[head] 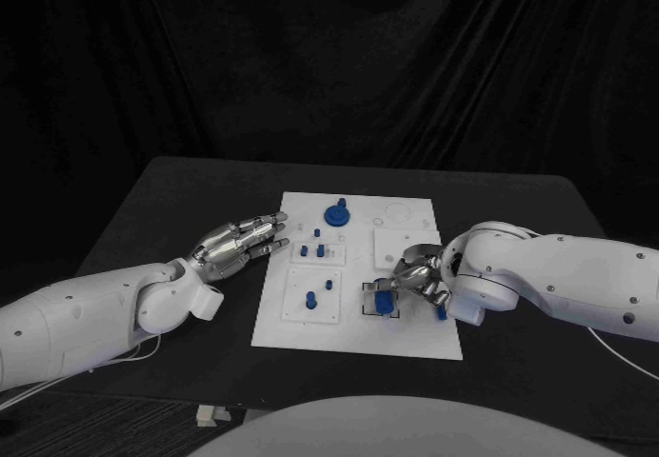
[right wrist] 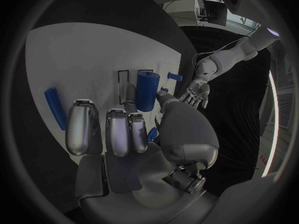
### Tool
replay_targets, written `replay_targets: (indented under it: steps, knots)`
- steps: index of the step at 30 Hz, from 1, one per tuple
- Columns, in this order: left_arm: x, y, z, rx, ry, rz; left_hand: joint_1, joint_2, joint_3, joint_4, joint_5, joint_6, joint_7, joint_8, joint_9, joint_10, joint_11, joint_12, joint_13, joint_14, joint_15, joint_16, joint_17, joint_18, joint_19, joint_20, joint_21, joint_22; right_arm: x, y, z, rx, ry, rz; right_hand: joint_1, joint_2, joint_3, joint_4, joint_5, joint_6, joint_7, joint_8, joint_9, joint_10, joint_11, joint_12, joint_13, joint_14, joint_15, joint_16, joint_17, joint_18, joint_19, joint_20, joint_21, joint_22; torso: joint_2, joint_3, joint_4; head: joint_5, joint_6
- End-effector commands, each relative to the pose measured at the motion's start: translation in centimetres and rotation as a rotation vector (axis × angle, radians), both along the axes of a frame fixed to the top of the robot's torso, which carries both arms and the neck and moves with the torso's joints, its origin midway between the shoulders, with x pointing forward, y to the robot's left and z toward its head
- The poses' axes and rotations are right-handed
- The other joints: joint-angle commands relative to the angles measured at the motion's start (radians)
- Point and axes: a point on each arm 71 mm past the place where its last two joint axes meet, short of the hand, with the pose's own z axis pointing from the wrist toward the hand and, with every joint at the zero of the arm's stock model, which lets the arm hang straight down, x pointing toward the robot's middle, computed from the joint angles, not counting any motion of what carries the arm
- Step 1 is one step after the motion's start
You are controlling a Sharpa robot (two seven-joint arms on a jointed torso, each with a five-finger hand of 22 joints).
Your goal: Assemble the parts on the task board
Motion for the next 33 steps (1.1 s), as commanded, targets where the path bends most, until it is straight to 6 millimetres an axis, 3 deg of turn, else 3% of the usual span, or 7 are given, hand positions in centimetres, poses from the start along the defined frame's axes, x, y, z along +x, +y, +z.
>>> replay_targets:
  steps: [1,12,24,27,30,33]
  knots:
    - [-0.1,-0.2,0.0,-0.023,0.0,-0.008,0.002,0.004,0.002,-0.001,0.004,-0.002,0.005,0.006,0.001,0.0,0.005,0.007,0.001,0.0,0.009,0.005,0.002,0.01,0.0,0.005,0.002,0.0,-0.1,0.0,-0.2,-0.017,0.007,0.015,-0.016,0.0,-0.014,0.008,-0.033,-0.007,0.001,0.008,-0.004,0.105,0.008,0.004,0.263,0.067,0.01,-0.006,0.055,0.018,0.017,0.006,-0.005,0.187,0.0,0.0002,0.0005,0.001,0.0]
    - [-0.1,-0.1,-0.1,-0.023,0.003,-0.008,0.003,0.004,0.004,-0.003,0.005,-0.003,0.006,0.006,0.001,0.0,0.005,0.007,0.001,0.0,0.009,0.005,0.002,0.01,0.0,0.005,0.002,0.0,-0.3,0.3,-0.3,-0.022,0.021,0.037,-0.034,-0.001,-0.068,0.04,-0.166,-0.014,0.0,0.031,-0.022,0.105,0.008,0.004,0.263,0.067,0.01,-0.005,0.056,0.018,0.018,0.006,-0.007,0.187,0.0,0.0002,0.0005,0.003,0.0]
    - [-0.2,-0.2,-0.1,-0.024,0.004,-0.009,0.004,0.005,0.005,-0.005,0.005,-0.005,0.006,0.006,0.001,0.0,0.006,0.006,0.001,0.0,0.01,0.006,0.002,0.01,0.0,0.006,0.002,0.0,-0.4,0.3,-0.4,-0.02,0.023,0.039,-0.026,-0.012,-0.104,0.046,-0.236,-0.02,0.0,0.047,-0.031,0.105,0.008,0.004,0.263,0.067,0.01,-0.005,0.055,0.019,0.018,0.006,-0.008,0.186,-0.001,0.0004,0.0005,0.008,0.0]
    - [-0.2,-0.1,-0.1,-0.024,0.004,-0.008,0.004,0.005,0.005,-0.005,0.005,-0.005,0.006,0.006,0.001,0.0,0.006,0.006,0.001,0.0,0.01,0.006,0.002,0.01,0.0,0.006,0.002,0.0,-0.3,0.0,-0.3,-0.013,0.01,0.021,-0.042,-0.012,-0.135,0.066,-0.221,-0.019,-0.001,0.058,-0.033,0.105,0.007,0.004,0.263,0.068,0.009,-0.004,0.058,0.019,0.018,0.006,-0.01,0.186,0.0,0.0004,0.0009,0.008,0.0]
    - [-0.2,0.0,-0.1,-0.024,0.003,-0.007,0.004,0.005,0.005,-0.005,0.005,-0.004,0.006,0.006,0.001,0.0,0.006,0.007,0.001,0.0,0.01,0.005,0.001,0.011,0.0,0.006,0.002,0.0,-0.4,-0.5,0.1,0.008,-0.016,-0.005,-0.052,-0.009,-0.159,0.08,-0.232,-0.016,-0.003,0.069,-0.032,0.105,0.005,0.004,0.263,0.068,0.008,-0.002,0.06,0.019,0.019,0.005,-0.009,0.187,0.0,0.0004,0.001,0.008,0.0]
    - [-0.2,0.1,-0.1,-0.022,0.003,-0.004,0.004,0.005,0.005,-0.005,0.005,-0.004,0.006,0.006,0.001,0.0,0.006,0.007,0.001,0.0,0.01,0.006,0.002,0.011,0.0,0.006,0.002,0.0,-0.1,-1.2,1.2,0.039,-0.065,-0.031,-0.076,0.007,-0.197,0.085,-0.205,-0.012,-0.007,0.09,-0.03,0.105,0.002,0.004,0.263,0.07,0.005,0.001,0.066,0.018,0.02,0.002,-0.006,0.188,0.0,0.0004,0.0007,0.009,0.0]
